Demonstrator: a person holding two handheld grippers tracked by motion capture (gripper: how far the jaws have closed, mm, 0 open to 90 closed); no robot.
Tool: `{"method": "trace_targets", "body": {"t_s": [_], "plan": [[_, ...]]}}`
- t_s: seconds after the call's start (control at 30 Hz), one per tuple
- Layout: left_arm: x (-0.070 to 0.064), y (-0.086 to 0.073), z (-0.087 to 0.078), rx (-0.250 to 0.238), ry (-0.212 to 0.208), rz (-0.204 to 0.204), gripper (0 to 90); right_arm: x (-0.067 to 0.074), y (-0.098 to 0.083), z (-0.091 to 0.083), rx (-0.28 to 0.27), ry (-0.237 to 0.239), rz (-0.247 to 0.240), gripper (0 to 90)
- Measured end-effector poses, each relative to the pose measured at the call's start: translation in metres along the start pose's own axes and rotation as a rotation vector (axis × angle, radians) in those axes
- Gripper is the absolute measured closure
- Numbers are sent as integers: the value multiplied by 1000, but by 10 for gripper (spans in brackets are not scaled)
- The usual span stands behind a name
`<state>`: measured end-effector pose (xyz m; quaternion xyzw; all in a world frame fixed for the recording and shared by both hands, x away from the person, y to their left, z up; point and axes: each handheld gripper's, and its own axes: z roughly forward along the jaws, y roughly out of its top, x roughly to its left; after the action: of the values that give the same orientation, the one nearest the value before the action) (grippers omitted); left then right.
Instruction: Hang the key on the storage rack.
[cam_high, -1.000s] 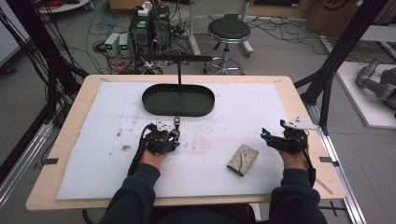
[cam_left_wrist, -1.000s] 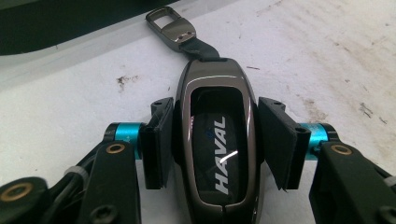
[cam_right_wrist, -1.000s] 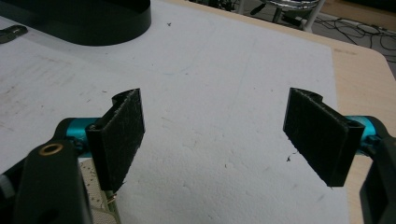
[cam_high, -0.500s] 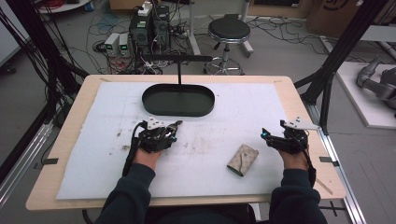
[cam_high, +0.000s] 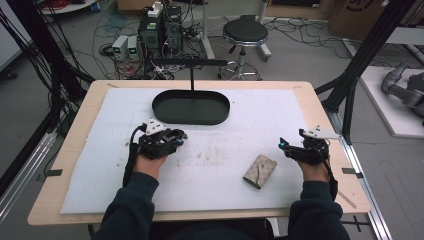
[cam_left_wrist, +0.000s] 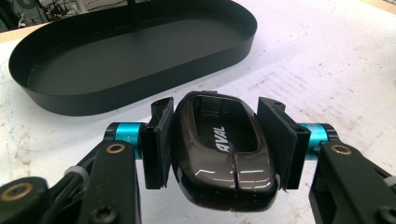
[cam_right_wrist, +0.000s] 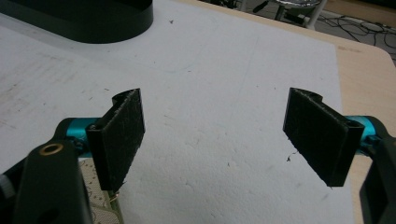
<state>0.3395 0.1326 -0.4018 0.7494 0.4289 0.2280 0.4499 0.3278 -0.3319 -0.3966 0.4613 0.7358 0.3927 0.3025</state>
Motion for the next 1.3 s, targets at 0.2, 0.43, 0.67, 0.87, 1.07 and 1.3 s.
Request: {"method": "trace_targets", "body": {"t_s": [0.2,0.43,0.67,0.87,1.07,1.3], "plan": [[2,1,-1,-25,-10,-12,481,0,0,0,0,0,0,211],[2,3,-7,-52,-21,-5,483,1,0,1,5,2,-1,210],[6,11,-16,-81,-40,-7,671,1,0,2,6,4,0,211],[11,15,-25,-131,-19,29,889,1,-1,2,7,6,-1,211],[10,9,-18,-115,-37,13,889,1,-1,2,8,5,-1,211],[9,3,27,-13,-135,-18,517,4,0,4,11,14,-7,211]]}}
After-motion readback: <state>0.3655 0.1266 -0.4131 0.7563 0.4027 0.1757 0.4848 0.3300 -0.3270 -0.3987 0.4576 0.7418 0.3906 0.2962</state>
